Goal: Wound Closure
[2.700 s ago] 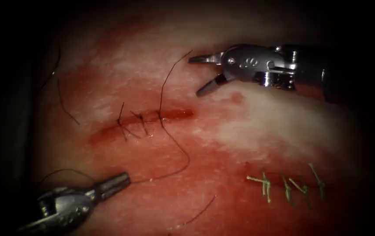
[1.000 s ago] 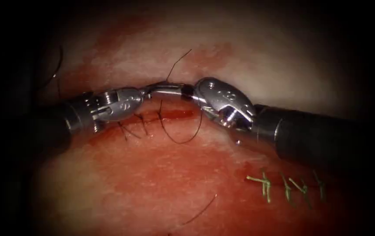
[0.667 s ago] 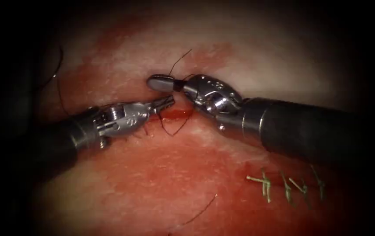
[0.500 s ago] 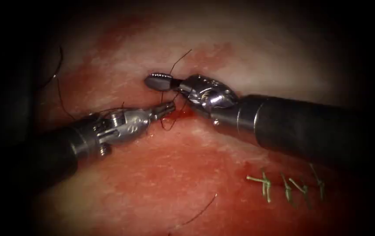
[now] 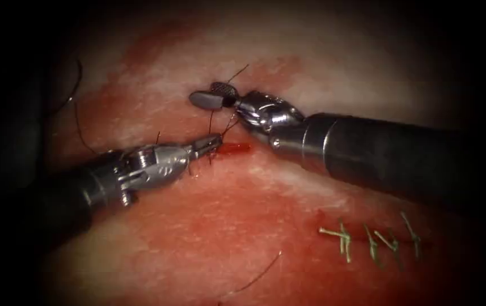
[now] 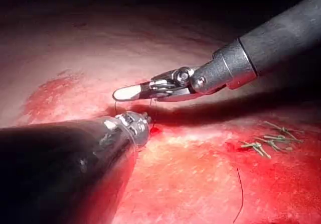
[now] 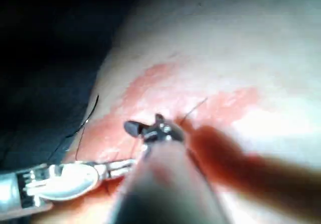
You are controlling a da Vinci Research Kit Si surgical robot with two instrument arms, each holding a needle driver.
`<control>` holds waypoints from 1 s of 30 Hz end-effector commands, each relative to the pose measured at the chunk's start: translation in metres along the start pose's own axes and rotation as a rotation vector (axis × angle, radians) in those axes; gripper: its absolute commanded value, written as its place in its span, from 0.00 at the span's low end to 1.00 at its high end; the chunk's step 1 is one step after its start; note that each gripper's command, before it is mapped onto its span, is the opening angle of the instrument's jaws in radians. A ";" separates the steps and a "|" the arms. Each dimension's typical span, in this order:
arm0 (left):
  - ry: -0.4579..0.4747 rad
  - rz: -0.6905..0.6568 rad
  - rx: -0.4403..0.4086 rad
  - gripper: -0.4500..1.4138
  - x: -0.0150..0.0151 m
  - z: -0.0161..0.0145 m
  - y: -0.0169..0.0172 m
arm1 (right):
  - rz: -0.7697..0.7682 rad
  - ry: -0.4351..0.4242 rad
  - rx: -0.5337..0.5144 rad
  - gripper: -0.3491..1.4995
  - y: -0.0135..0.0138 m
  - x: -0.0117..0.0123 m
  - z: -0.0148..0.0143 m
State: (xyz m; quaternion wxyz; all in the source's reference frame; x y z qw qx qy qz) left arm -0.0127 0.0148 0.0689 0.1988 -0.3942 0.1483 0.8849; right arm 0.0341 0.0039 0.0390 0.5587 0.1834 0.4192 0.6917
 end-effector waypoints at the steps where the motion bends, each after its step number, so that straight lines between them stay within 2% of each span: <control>1: 0.005 0.002 -0.004 0.00 -0.0005 0.0008 -0.0005 | 0.015 -0.001 0.000 0.68 0.0008 -0.0006 0.0011; 11: -0.011 0.004 0.005 0.00 -0.0022 0.0013 -0.0020 | 0.065 0.000 -0.029 0.69 0.0030 -0.0012 0.0023; 15: -0.014 0.004 0.003 0.00 -0.0023 0.0015 -0.0021 | 0.088 -0.013 -0.037 0.69 0.0041 -0.0013 0.0031; 17: -0.014 0.004 0.003 0.00 -0.0022 0.0016 -0.0021 | 0.139 -0.028 -0.043 0.69 0.0052 -0.0022 0.0033; 22: -0.016 0.004 0.001 0.00 -0.0022 0.0016 -0.0021 | 0.179 -0.028 -0.044 0.69 0.0058 -0.0028 0.0030; 27: -0.018 0.004 0.003 0.00 -0.0020 0.0016 -0.0019 | 0.178 -0.061 -0.032 0.68 0.0064 -0.0037 0.0056; 30: -0.018 0.004 0.003 0.00 -0.0021 0.0014 -0.0019 | 0.179 -0.081 -0.048 0.64 0.0063 -0.0035 0.0075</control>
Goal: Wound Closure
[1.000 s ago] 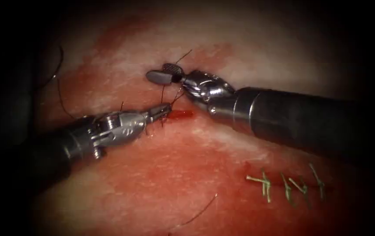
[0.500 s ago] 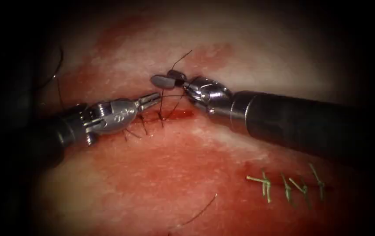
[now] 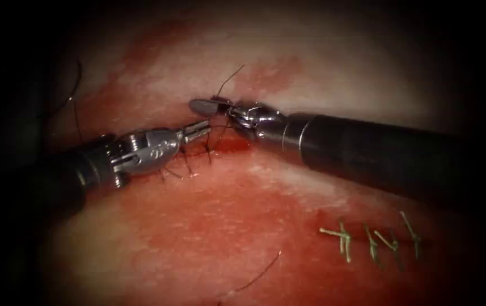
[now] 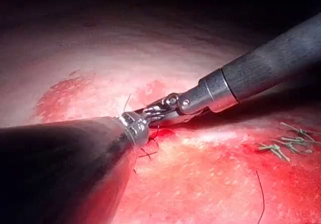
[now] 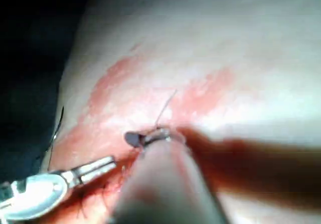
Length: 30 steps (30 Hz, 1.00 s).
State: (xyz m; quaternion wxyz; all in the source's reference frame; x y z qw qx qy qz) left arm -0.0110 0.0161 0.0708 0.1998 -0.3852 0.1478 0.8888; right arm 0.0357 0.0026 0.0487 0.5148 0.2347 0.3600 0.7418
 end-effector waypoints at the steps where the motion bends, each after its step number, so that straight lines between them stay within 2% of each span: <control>1: 0.002 0.003 0.000 0.00 0.0000 0.0007 -0.0001 | -0.001 0.001 0.001 0.60 -0.0006 0.0002 0.0013; 2: 0.002 0.003 0.000 0.00 0.0000 0.0006 -0.0001 | 0.001 0.006 0.004 0.54 -0.0007 0.0003 0.0014; 5: 0.003 0.004 0.000 0.00 -0.0002 0.0005 -0.0001 | -0.014 0.005 0.010 0.18 -0.0010 0.0005 0.0013; 6: 0.002 0.005 -0.003 0.00 -0.0003 0.0004 -0.0001 | -0.014 0.011 0.020 0.01 -0.0010 0.0005 0.0010; 11: -0.011 0.007 0.002 0.00 -0.0010 -0.0003 -0.0008 | -0.085 0.041 -0.004 0.00 -0.0026 0.0005 -0.0021; 17: -0.038 0.000 0.011 0.00 -0.0032 -0.0002 -0.0030 | -0.112 0.051 0.061 0.00 -0.0074 -0.0003 -0.0064; 19: -0.041 -0.005 0.006 0.00 -0.0034 -0.0001 -0.0032 | -0.115 0.051 0.068 0.00 -0.0078 -0.0005 -0.0068; 23: -0.056 -0.014 0.002 0.00 -0.0046 0.0013 -0.0048 | -0.149 0.039 0.097 0.00 -0.0104 -0.0019 -0.0094; 26: -0.062 -0.025 0.001 0.00 -0.0052 0.0022 -0.0055 | -0.159 0.017 0.122 0.00 -0.0109 -0.0028 -0.0104; 30: -0.077 -0.029 -0.006 0.00 -0.0059 0.0040 -0.0079 | -0.216 -0.061 0.145 0.00 -0.0092 -0.0032 -0.0117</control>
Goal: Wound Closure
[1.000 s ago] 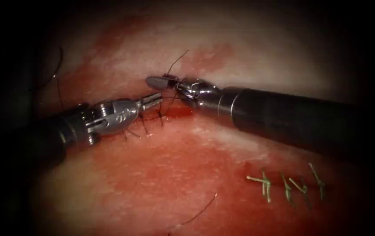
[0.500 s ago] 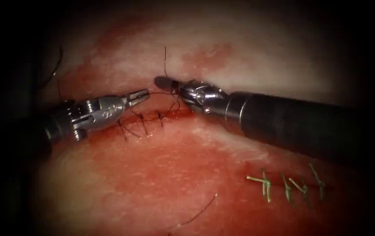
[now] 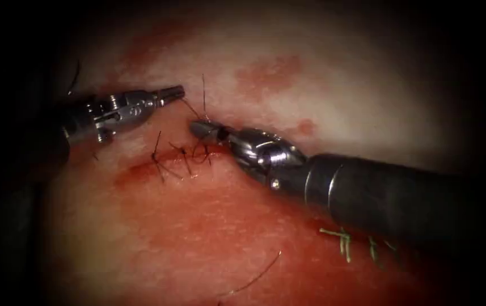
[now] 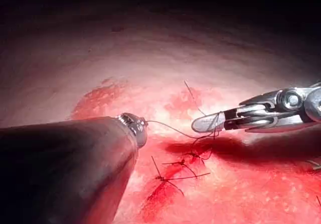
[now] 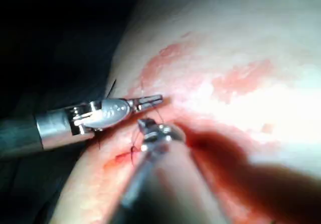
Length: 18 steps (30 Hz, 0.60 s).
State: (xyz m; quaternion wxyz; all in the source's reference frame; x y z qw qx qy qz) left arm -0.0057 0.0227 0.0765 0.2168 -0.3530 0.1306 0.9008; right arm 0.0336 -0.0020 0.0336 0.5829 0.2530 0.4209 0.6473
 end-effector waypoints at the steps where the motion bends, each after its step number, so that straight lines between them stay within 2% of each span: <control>1: 0.002 0.000 0.002 0.00 0.0002 0.0008 -0.0002 | -0.002 -0.003 0.000 0.00 0.0003 0.0000 0.0006; 3: -0.001 -0.005 -0.005 0.00 0.0004 0.0010 -0.0014 | -0.029 -0.053 0.016 0.00 0.0014 -0.0002 -0.0002; 4: -0.001 -0.005 -0.005 0.00 0.0004 0.0010 -0.0014 | -0.029 -0.053 0.016 0.00 0.0014 -0.0002 -0.0002; 5: -0.006 -0.011 -0.009 0.00 0.0007 0.0012 -0.0024 | -0.039 -0.100 0.048 0.00 0.0017 -0.0007 -0.0006; 6: -0.006 -0.011 -0.009 0.00 0.0007 0.0012 -0.0024 | -0.039 -0.100 0.048 0.00 0.0017 -0.0007 -0.0006; 7: -0.008 -0.015 -0.014 0.00 0.0010 0.0013 -0.0031 | -0.069 -0.141 0.091 0.00 0.0017 -0.0014 -0.0007; 10: -0.001 -0.024 -0.011 0.00 0.0013 0.0014 -0.0042 | -0.096 -0.192 0.127 0.00 0.0017 -0.0024 -0.0009; 14: -0.001 -0.033 -0.002 0.00 0.0012 0.0015 -0.0060 | -0.081 -0.230 0.181 0.00 0.0014 -0.0030 -0.0010; 17: -0.002 -0.033 0.003 0.00 0.0007 0.0017 -0.0068 | -0.104 -0.223 0.218 0.00 0.0012 -0.0030 -0.0010; 18: -0.008 -0.030 0.006 0.00 0.0000 0.0019 -0.0075 | -0.418 -0.163 0.290 0.00 0.0013 -0.0030 -0.0010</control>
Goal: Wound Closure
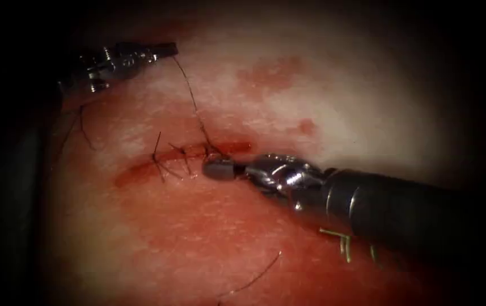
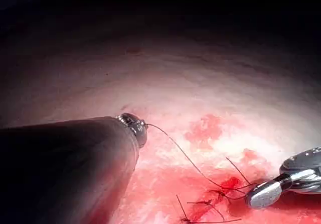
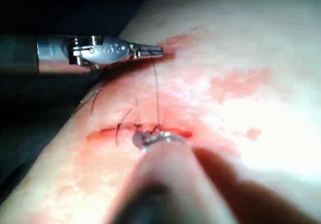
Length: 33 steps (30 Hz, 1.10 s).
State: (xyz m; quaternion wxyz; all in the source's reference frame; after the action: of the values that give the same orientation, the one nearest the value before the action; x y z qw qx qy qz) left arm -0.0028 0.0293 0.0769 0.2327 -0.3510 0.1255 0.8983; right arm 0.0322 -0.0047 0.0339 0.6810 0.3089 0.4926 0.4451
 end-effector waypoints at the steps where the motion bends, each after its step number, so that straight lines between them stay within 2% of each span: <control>1: 0.002 -0.002 0.002 0.00 0.0000 0.0008 -0.0005 | -0.203 0.009 0.009 0.00 0.0004 -0.0007 0.0007; 3: 0.000 -0.005 0.004 0.00 -0.0005 0.0011 -0.0010 | -0.466 0.003 0.039 0.00 0.0006 -0.0007 0.0004; 9: -0.004 -0.011 0.007 0.00 -0.0010 0.0022 -0.0022 | -0.678 -0.025 0.170 0.00 -0.0003 -0.0012 0.0000; 14: -0.001 -0.013 0.011 0.00 -0.0014 0.0035 -0.0035 | -0.816 -0.016 0.205 0.00 -0.0001 -0.0012 0.0001; 15: -0.003 -0.014 0.014 0.00 -0.0017 0.0039 -0.0042 | -0.901 0.002 0.218 0.00 0.0002 -0.0011 0.0001; 23: -0.021 -0.012 0.051 0.00 -0.0035 0.0039 -0.0066 | -0.986 0.036 0.228 0.00 -0.0003 -0.0012 0.0001; 33: -0.054 -0.008 0.102 0.00 -0.0062 0.0031 -0.0096 | -1.002 0.036 0.256 0.00 -0.0030 -0.0025 -0.0003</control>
State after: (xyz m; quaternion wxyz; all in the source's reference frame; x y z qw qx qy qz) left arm 0.0047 0.0359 0.0825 0.2581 -0.3138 0.1624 0.8992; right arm 0.0317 -0.0080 0.0321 0.7602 0.1063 0.6408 0.0076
